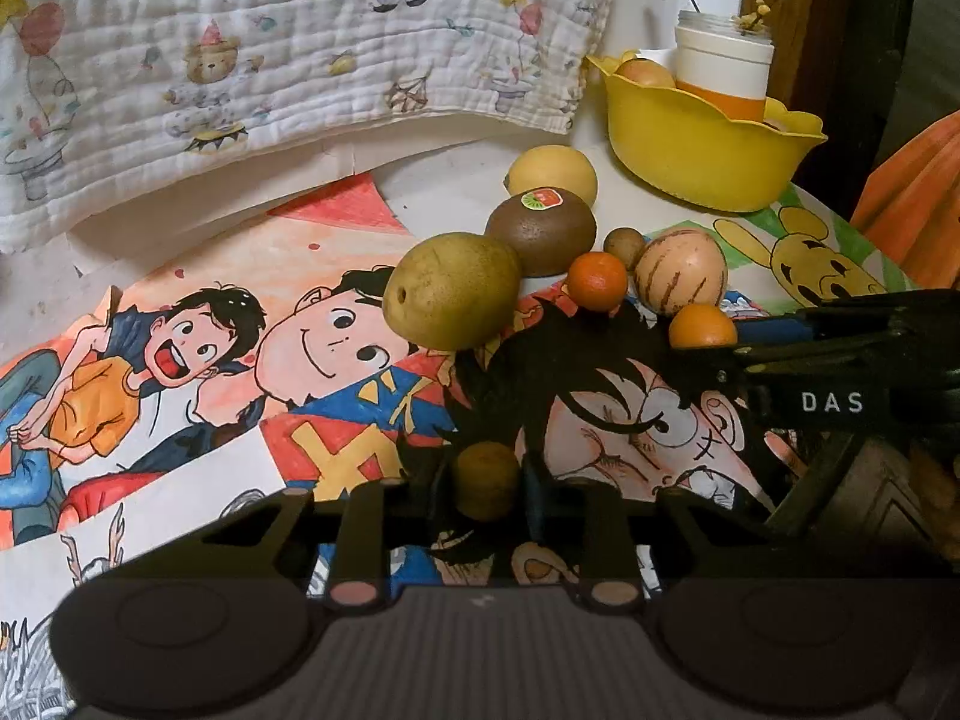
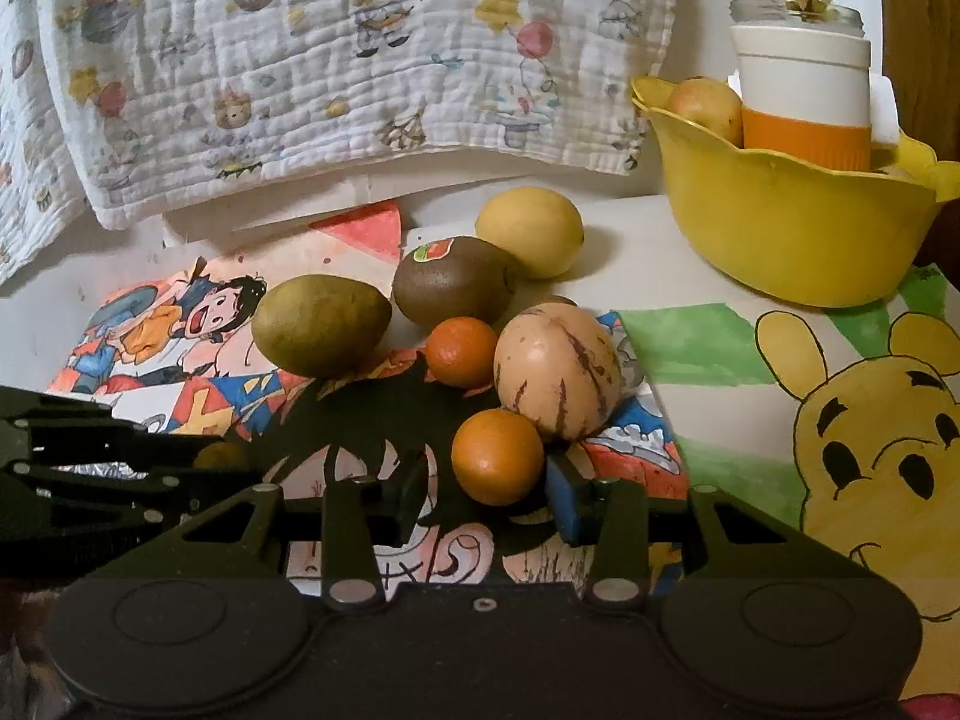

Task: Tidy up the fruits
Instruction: 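Grasp the small brown round fruit with the left tool while the right tool grasps a tangerine, then carry the brown fruit with the left tool while the right tool carries the tangerine over the tray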

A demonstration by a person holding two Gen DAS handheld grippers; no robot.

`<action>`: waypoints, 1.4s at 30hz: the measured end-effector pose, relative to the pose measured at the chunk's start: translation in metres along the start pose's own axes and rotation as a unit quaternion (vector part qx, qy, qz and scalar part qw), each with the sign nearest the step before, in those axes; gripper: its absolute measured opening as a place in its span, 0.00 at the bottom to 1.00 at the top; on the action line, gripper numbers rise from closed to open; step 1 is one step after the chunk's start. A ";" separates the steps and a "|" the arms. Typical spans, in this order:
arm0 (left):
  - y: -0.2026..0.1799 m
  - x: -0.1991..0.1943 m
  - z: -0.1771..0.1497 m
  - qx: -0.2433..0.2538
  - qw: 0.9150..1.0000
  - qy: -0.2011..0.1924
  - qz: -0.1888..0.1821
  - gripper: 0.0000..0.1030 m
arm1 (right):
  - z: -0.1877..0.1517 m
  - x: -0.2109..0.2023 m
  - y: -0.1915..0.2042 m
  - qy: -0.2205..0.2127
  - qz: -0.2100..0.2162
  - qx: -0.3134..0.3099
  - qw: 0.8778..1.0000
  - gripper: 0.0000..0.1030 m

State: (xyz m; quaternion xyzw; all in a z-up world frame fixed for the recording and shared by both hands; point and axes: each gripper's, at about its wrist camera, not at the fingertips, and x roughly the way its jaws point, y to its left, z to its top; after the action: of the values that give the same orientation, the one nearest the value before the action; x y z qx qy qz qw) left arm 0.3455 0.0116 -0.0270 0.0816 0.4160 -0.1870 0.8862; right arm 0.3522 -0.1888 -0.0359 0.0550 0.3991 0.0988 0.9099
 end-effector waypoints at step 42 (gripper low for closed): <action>-0.056 -0.109 -0.068 -0.025 0.999 -0.020 -0.009 0.27 | -0.095 -0.131 0.024 -0.040 0.086 -0.097 0.991 0.34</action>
State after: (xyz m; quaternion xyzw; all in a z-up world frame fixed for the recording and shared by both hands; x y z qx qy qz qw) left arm 0.2117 0.0096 0.0143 0.0517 0.4031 -0.1862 0.8945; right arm 0.1918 -0.1925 -0.0019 0.0041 0.3450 0.2127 0.9142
